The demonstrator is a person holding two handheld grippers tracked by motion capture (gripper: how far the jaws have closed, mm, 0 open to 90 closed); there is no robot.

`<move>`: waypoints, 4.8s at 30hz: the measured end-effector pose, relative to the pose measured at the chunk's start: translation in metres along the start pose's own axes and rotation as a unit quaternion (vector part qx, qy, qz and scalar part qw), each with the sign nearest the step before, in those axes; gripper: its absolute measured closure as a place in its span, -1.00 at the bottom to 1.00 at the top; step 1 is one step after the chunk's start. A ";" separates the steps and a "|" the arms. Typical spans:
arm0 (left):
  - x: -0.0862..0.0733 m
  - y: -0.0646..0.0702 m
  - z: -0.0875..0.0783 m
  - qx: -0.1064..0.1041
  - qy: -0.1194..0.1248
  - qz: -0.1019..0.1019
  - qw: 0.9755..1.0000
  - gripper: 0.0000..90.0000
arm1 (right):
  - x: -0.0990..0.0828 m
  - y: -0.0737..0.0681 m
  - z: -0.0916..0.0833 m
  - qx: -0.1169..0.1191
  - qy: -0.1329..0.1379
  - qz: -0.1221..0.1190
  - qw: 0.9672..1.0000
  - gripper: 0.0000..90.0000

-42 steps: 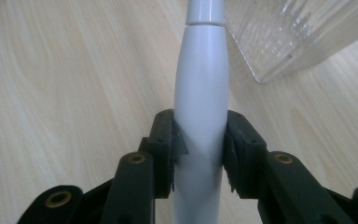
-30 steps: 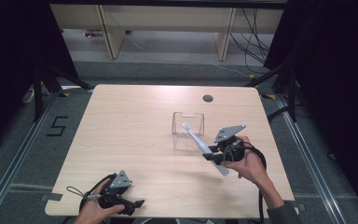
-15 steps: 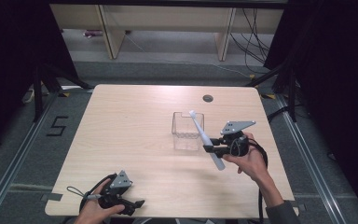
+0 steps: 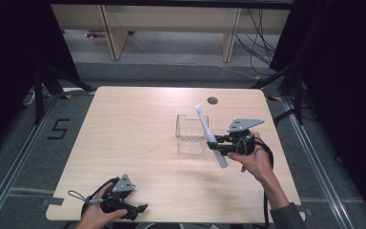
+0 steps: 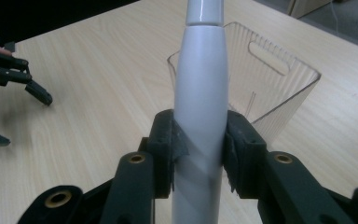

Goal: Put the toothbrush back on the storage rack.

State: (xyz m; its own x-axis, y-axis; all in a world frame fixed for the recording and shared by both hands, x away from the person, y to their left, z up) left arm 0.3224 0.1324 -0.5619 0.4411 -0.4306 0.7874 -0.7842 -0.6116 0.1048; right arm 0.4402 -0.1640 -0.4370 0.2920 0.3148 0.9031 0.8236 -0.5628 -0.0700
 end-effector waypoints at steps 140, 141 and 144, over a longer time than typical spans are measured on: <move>-0.001 -0.001 -0.001 -0.003 -0.001 0.003 1.000 -0.66 | 0.018 0.043 0.128 -0.026 -0.069 -0.013 0.997 0.47; -0.001 -0.001 -0.001 -0.003 -0.001 0.003 1.000 -0.66 | 0.017 0.043 0.128 -0.027 -0.068 -0.011 0.997 0.47; -0.001 -0.001 -0.001 -0.002 -0.002 0.003 1.000 -0.66 | 0.017 0.043 0.129 -0.028 -0.074 -0.021 0.997 0.47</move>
State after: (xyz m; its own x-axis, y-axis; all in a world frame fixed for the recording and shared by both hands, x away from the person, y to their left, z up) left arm 0.3230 0.1339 -0.5623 0.4379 -0.4373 0.7855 -0.7889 -0.6060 0.1024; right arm 0.5433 -0.0844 -0.4793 0.3303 0.4461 0.8318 0.8097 -0.5868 -0.0068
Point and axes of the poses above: each handheld gripper's, and its own axes: z roughly forward along the jaws, x roughly out of its top, y roughly to its right, the point moved 7 cm from there along z, roughly forward along the jaws, and after that the axes turned 10 degrees about y, right-handed, at the moved point
